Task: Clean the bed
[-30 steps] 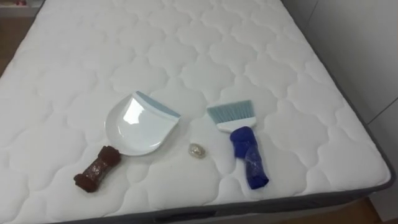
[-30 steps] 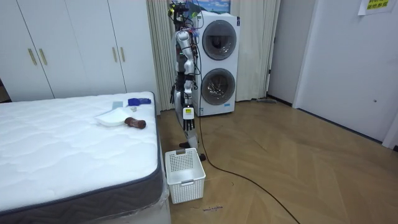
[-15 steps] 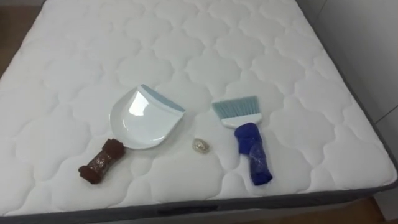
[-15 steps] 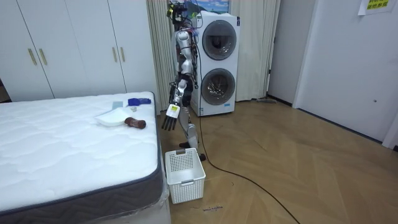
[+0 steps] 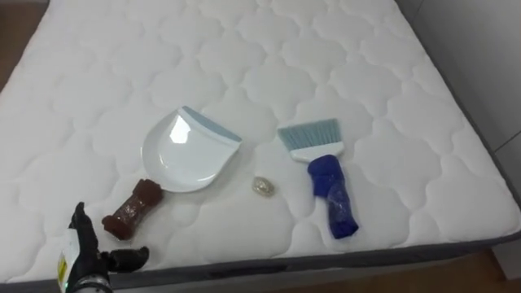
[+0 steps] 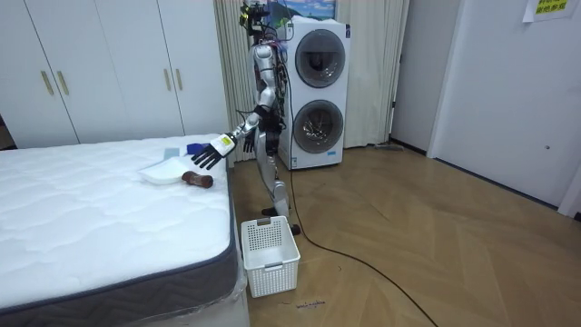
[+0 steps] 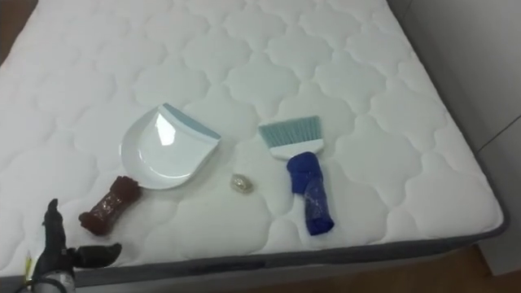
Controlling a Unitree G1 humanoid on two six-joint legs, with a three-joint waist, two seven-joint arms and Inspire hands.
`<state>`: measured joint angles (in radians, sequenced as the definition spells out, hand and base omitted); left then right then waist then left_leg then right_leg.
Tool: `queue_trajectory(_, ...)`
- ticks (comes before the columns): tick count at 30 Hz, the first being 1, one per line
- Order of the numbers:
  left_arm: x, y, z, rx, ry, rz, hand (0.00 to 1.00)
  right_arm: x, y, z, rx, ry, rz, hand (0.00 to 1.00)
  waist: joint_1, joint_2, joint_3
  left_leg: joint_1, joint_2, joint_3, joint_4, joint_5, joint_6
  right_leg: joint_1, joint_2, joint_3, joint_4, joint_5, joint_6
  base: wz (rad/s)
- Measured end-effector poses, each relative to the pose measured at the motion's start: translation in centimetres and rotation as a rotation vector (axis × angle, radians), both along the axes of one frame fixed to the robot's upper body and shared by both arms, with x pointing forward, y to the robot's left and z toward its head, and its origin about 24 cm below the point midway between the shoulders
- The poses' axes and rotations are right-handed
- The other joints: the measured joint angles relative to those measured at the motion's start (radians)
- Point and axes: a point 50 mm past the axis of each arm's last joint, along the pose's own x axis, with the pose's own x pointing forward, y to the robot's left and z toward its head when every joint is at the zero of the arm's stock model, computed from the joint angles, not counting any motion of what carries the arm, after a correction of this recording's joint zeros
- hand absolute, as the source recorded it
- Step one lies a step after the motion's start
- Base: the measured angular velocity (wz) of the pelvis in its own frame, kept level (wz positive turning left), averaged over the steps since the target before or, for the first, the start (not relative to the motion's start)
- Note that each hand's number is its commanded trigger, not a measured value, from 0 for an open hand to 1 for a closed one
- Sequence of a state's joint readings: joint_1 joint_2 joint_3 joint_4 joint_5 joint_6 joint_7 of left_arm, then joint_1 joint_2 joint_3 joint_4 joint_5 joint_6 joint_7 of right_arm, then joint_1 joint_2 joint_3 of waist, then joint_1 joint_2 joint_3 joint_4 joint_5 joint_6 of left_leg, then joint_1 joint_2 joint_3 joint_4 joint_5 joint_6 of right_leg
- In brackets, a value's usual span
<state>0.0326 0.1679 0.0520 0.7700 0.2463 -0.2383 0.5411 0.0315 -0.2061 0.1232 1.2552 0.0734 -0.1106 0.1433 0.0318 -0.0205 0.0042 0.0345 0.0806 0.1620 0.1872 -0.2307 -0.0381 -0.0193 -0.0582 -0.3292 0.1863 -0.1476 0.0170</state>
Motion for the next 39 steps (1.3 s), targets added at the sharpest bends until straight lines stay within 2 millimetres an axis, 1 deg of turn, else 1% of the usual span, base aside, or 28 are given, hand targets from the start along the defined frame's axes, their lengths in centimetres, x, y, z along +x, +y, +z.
queue_trajectory(3, 0.9, -0.3, 0.5, 0.014, -0.041, -0.005, 0.00, 0.3, 0.2, 0.0, 0.001, -0.006, 0.023, 0.00, -0.006, 0.000, -0.0003, -0.004, 0.000, 0.002, 0.002, 0.000, 0.000, -0.004, 0.000, 0.000, 0.002, 0.000, 0.000, 0.00)
queue_trajectory(6, 1.8, -0.5, 1.1, 0.026, -0.075, -0.005, 0.00, 0.8, 0.2, 0.1, -0.002, -0.018, 0.039, 0.00, -0.008, 0.000, -0.0005, -0.029, 0.000, 0.003, 0.011, 0.000, 0.001, -0.033, -0.003, 0.001, 0.018, 0.001, -0.001, 0.00)
queue_trajectory(9, 2.0, -0.7, 1.1, 0.035, -0.083, -0.007, 0.00, 1.2, 0.3, 0.2, -0.004, -0.023, 0.049, 0.00, -0.015, 0.001, 0.0007, -0.046, 0.000, 0.003, 0.015, 0.001, 0.001, -0.052, -0.005, 0.002, 0.025, 0.001, -0.001, 0.00)
queue_trajectory(10, 2.2, -0.7, 1.0, 0.036, -0.077, -0.006, 0.00, 1.5, 0.3, 0.3, -0.006, -0.026, 0.061, 0.00, -0.022, 0.001, 0.0033, -0.056, 0.000, 0.000, 0.019, 0.001, 0.002, -0.061, -0.008, 0.001, 0.033, 0.001, -0.001, 0.00)
queue_trajectory(11, 2.2, -0.7, 0.9, 0.037, -0.072, -0.004, 0.00, 1.7, 0.3, 0.3, -0.006, -0.030, 0.063, 0.00, -0.024, 0.002, 0.0035, -0.061, -0.001, -0.002, 0.020, 0.002, 0.003, -0.068, -0.008, 0.001, 0.036, 0.001, -0.001, 0.00)
queue_trajectory(12, 2.3, -0.7, 0.7, 0.040, -0.057, -0.004, 0.00, 2.1, 0.3, 0.4, -0.004, -0.035, 0.065, 0.00, -0.031, 0.002, 0.0067, -0.069, -0.002, -0.002, 0.025, 0.002, 0.004, -0.073, -0.010, 0.000, 0.037, 0.001, -0.001, 0.04)
queue_trajectory(14, 2.7, -0.7, 0.7, 0.040, -0.050, -0.004, 0.00, 2.6, 0.5, 0.4, -0.001, -0.040, 0.067, 0.00, -0.036, 0.001, 0.0091, -0.098, -0.002, -0.001, 0.044, 0.002, 0.004, -0.102, -0.014, 0.002, 0.054, 0.001, -0.001, 0.00)
queue_trajectory(16, 3.8, -0.8, 1.1, 0.040, -0.065, -0.009, 0.00, 3.5, 0.8, 0.5, 0.002, -0.053, 0.072, 0.00, -0.041, -0.001, 0.0176, -0.137, -0.002, -0.001, 0.056, 0.005, 0.008, -0.145, -0.020, 0.004, 0.077, 0.001, -0.003, 0.00)
queue_trajectory(17, 4.0, -0.8, 1.2, 0.041, -0.070, -0.010, 0.00, 3.7, 0.8, 0.6, 0.002, -0.057, 0.074, 0.00, -0.044, -0.001, 0.0180, -0.146, -0.003, -0.001, 0.060, 0.005, 0.009, -0.155, -0.021, 0.003, 0.081, 0.002, -0.004, 0.00)
queue_trajectory(18, 4.5, -0.9, 1.3, 0.041, -0.074, -0.012, 0.00, 4.2, 0.9, 0.7, 0.002, -0.065, 0.080, 0.00, -0.049, 0.000, 0.0219, -0.163, -0.004, 0.000, 0.072, 0.005, 0.009, -0.173, -0.026, 0.003, 0.094, 0.001, -0.005, -0.04)
queue_trajectory(19, 4.9, -0.9, 1.5, 0.042, -0.078, -0.015, 0.00, 4.3, 1.0, 0.7, -0.001, -0.067, 0.087, 0.00, -0.055, 0.000, 0.0259, -0.177, -0.005, 0.003, 0.078, 0.006, 0.010, -0.190, -0.029, 0.004, 0.103, 0.002, -0.008, -0.05)
queue_trajectory(21, 5.6, -1.0, 1.8, 0.042, -0.089, -0.019, 0.00, 5.0, 1.2, 0.9, -0.002, -0.081, 0.103, 0.00, -0.059, -0.002, 0.0299, -0.210, -0.005, 0.004, 0.093, 0.007, 0.013, -0.222, -0.034, 0.003, 0.118, 0.003, -0.011, -0.02)
queue_trajectory(24, 6.6, -1.0, 2.3, 0.044, -0.098, -0.022, 0.00, 5.6, 1.3, 1.0, -0.011, -0.095, 0.113, 0.00, -0.061, -0.006, 0.0349, -0.266, -0.003, 0.006, 0.121, 0.009, 0.014, -0.273, -0.037, 0.005, 0.130, 0.010, -0.024, -0.03)
queue_trajectory(25, 6.9, -0.9, 2.4, 0.047, -0.097, -0.022, 0.00, 6.0, 1.3, 1.1, -0.017, -0.103, 0.110, 0.00, -0.062, -0.009, 0.0383, -0.282, -0.003, 0.006, 0.132, 0.009, 0.015, -0.290, -0.039, 0.008, 0.143, 0.010, -0.025, -0.04)
queue_trajectory(26, 7.1, -0.7, 2.5, 0.051, -0.094, -0.023, 0.00, 6.0, 1.3, 1.1, -0.021, -0.104, 0.109, 0.00, -0.062, -0.010, 0.0390, -0.291, -0.002, 0.006, 0.139, 0.009, 0.015, -0.298, -0.039, 0.008, 0.146, 0.010, -0.025, 0.00)
queue_trajectory(28, 7.7, -0.1, 2.9, 0.077, -0.085, -0.027, 0.00, 6.7, 1.4, 1.3, -0.032, -0.116, 0.114, 0.00, -0.068, -0.013, 0.0437, -0.323, 0.001, 0.006, 0.160, 0.008, 0.015, -0.327, -0.039, 0.012, 0.159, 0.013, -0.031, 0.00)
queue_trajectory(31, 7.8, 0.5, 3.0, 0.092, -0.070, -0.022, 0.00, 7.2, 1.3, 1.5, -0.038, -0.128, 0.108, 0.00, -0.081, -0.012, 0.0461, -0.355, 0.001, 0.006, 0.181, 0.007, 0.017, -0.358, -0.044, 0.015, 0.179, 0.013, -0.036, 0.00)
queue_trajectory(33, 8.0, 0.7, 3.2, 0.097, -0.076, -0.019, 0.00, 7.3, 1.3, 1.6, -0.046, -0.135, 0.098, 0.00, -0.083, -0.013, 0.0470, -0.379, 0.002, 0.006, 0.198, 0.005, 0.019, -0.386, -0.047, 0.018, 0.196, 0.012, -0.039, 0.00)
queue_trajectory(39, 8.6, 1.9, 4.3, 0.132, -0.103, -0.001, 0.00, 8.1, 1.3, 1.9, -0.043, -0.163, 0.076, 0.00, -0.090, -0.013, 0.0500, -0.451, 0.014, 0.009, 0.255, -0.002, 0.019, -0.454, -0.047, 0.025, 0.244, 0.008, -0.056, -0.01)
